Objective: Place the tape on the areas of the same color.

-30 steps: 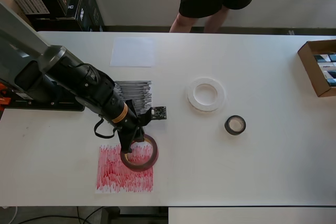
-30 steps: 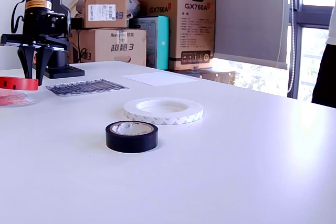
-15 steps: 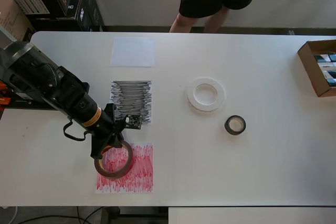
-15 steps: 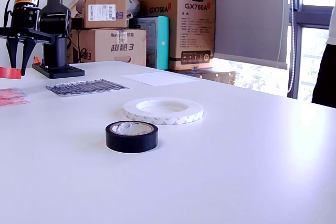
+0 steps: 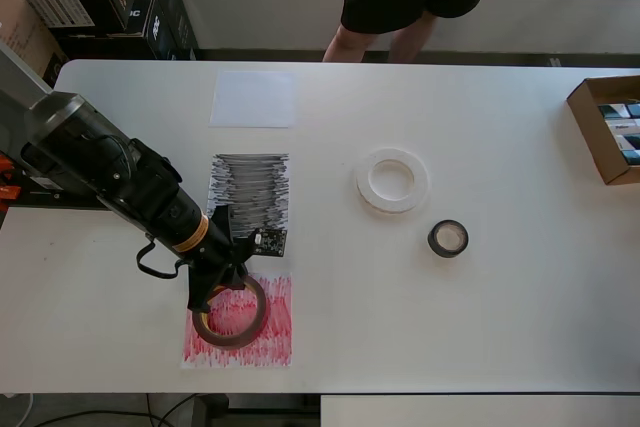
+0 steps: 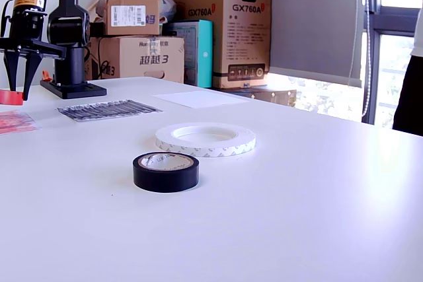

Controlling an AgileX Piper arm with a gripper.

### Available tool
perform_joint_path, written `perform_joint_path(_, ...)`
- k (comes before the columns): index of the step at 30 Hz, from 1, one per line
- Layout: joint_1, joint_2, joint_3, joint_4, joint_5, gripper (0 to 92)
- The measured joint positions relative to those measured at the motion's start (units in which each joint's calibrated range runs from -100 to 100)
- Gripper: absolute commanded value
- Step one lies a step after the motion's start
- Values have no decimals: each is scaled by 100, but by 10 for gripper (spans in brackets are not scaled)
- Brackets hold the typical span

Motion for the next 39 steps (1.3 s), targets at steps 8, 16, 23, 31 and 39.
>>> perform_joint_path(8,0,131,55,2,13,0)
perform_joint_path(16,0,353,-14,-134,4,0)
perform_joint_path(23,0,487,-160,-147,4,0)
perform_joint_path(31,0,613,-160,-141,4,2)
perform_joint_path(39,0,613,-160,-141,4,127)
